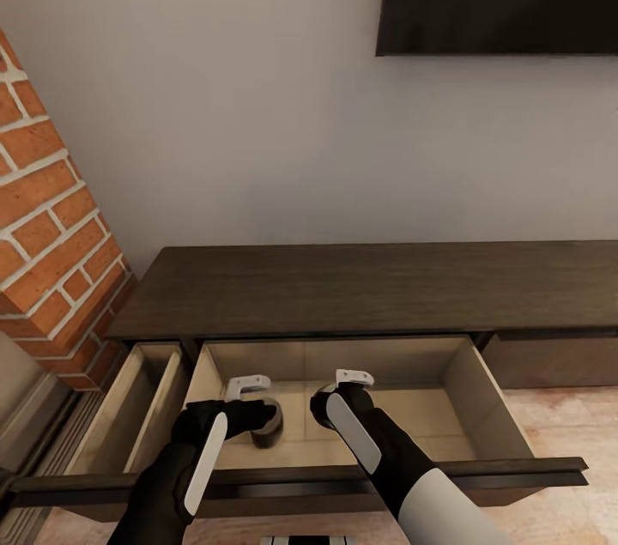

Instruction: Place each of the two pumpkins and all three candles from the living room inside a cabinet in the living room (use any cabinet), then make sure every cabinet is closed, and position the cauldron so it is next to a table in the living room.

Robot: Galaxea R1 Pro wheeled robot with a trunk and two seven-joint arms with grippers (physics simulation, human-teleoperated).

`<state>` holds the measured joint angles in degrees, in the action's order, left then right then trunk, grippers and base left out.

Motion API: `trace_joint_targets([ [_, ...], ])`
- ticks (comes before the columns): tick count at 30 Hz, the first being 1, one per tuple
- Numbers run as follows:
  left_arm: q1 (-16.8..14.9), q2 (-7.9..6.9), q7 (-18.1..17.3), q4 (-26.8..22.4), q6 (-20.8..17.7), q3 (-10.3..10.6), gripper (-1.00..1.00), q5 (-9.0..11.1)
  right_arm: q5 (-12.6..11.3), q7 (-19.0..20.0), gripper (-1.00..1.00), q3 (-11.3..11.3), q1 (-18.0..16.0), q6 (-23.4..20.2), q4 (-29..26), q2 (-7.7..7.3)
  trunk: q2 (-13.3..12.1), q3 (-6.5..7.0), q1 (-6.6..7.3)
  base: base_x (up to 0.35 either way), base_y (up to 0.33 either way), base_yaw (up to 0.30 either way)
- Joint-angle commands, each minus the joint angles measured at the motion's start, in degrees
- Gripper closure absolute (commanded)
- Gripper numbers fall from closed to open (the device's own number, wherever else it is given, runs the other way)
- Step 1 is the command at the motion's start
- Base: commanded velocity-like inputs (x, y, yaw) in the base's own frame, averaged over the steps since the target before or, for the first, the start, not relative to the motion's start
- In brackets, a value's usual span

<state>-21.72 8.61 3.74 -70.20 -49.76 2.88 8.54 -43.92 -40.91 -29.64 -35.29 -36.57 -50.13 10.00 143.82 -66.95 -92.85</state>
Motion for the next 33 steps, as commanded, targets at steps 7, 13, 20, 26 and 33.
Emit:
trace_joint_targets([
  [7,0.0,0.00,0.4,-0.3,-0.3,0.0,-1.00,0.5,-0.8,-0.6,-1.00,-0.1,-0.4,-0.5,0.0,0.00,0.0,-0.05,0.01,0.000,0.000,0.000],
  [13,0.0,0.00,0.4,-0.3,-0.3,0.0,-1.00,0.5,-1.3,-0.8,-1.00,0.4,-2.0,-0.7,2.6,0.00,0.0,-0.05,0.01,0.000,0.000,0.000],
  [20,0.0,0.00,0.4,-0.3,-0.3,0.0,-1.00,0.5,-1.5,-1.4,-1.00,0.6,-3.2,-1.4,3.2,0.00,0.0,-0.05,0.01,0.000,0.000,0.000],
  [26,0.0,0.00,0.4,-0.3,-0.3,0.0,-1.00,0.5,-5.9,-1.5,-1.00,0.9,-5.9,-3.1,6.8,0.00,0.0,0.17,0.04,0.000,0.000,0.000],
  [33,0.0,0.00,0.4,-0.4,-0.3,0.0,-1.00,0.5,-7.0,-1.5,-1.00,0.9,-6.3,-3.3,7.4,0.00,0.0,0.61,0.09,0.000,0.000,0.000],
])
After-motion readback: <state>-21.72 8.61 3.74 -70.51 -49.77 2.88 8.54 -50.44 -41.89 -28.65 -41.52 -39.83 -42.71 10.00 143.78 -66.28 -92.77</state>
